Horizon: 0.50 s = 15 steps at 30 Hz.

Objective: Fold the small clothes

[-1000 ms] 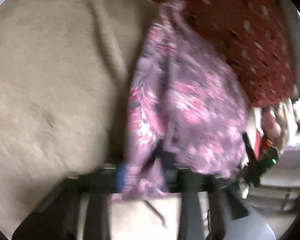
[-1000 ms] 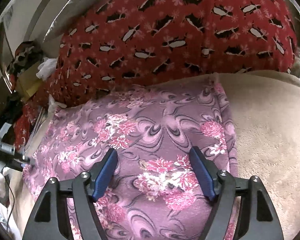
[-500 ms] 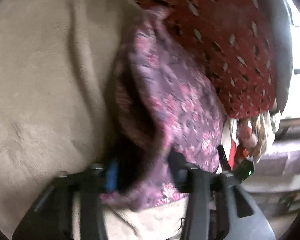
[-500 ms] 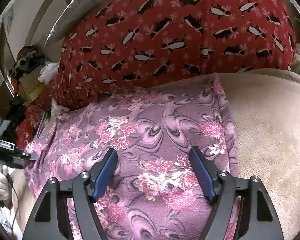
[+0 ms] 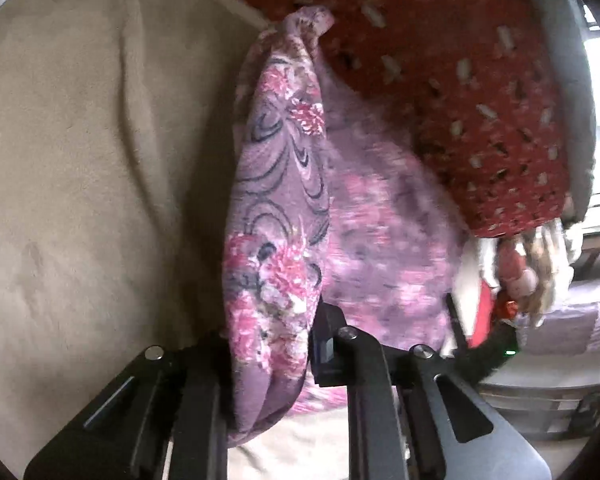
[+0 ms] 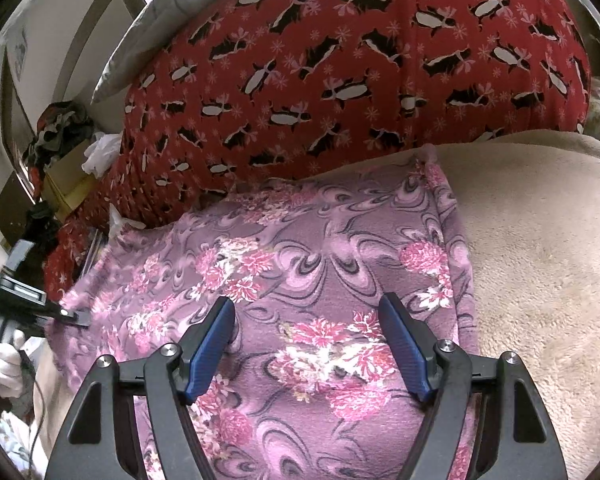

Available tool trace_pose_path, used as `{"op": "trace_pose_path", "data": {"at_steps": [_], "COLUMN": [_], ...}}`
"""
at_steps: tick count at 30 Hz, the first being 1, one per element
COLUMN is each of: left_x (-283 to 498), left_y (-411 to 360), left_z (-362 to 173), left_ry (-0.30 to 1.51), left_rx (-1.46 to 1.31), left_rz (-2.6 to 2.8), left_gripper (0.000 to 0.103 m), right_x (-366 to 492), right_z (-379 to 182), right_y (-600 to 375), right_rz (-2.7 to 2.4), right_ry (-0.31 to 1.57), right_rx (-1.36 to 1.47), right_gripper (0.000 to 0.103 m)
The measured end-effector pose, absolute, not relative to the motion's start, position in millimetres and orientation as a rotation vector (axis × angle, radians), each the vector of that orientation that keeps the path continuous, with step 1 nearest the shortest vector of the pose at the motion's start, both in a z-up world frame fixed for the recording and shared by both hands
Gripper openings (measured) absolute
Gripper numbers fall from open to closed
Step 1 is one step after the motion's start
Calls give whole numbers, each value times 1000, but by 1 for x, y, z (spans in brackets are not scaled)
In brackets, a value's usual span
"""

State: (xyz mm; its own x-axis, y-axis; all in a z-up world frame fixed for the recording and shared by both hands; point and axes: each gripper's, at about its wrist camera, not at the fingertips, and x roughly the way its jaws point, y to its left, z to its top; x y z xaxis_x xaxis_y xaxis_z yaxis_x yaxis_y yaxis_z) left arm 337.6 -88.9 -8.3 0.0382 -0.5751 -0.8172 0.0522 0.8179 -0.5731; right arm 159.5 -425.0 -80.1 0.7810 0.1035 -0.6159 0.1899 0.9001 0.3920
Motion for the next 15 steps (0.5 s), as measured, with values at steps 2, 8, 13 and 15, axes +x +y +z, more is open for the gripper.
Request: {"op": "trace_pose_path", "data": {"at_steps": [2,8,13,15], "left_x": [333,326,320,316], "left_y": [-96,-123,-141,-151], "left_z": [8,37,51,55], "left_ry": [1447,1403,1383,1381], "left_rx": [-466,-478,-506,-506], "left_rz": [-520,-527,-546,-551], "left_gripper": [12,11,11,11], "right_x": [161,168,162,158], "right_z": [-78,-67,-59,-57], "right_y": [-425,-425,-428,-427], "right_rz": [-52,-88,-89,-106], "right_ry": [692,772,810,829], "right_rx": [459,468,457,416], "right_gripper": [76,76,76,76]}}
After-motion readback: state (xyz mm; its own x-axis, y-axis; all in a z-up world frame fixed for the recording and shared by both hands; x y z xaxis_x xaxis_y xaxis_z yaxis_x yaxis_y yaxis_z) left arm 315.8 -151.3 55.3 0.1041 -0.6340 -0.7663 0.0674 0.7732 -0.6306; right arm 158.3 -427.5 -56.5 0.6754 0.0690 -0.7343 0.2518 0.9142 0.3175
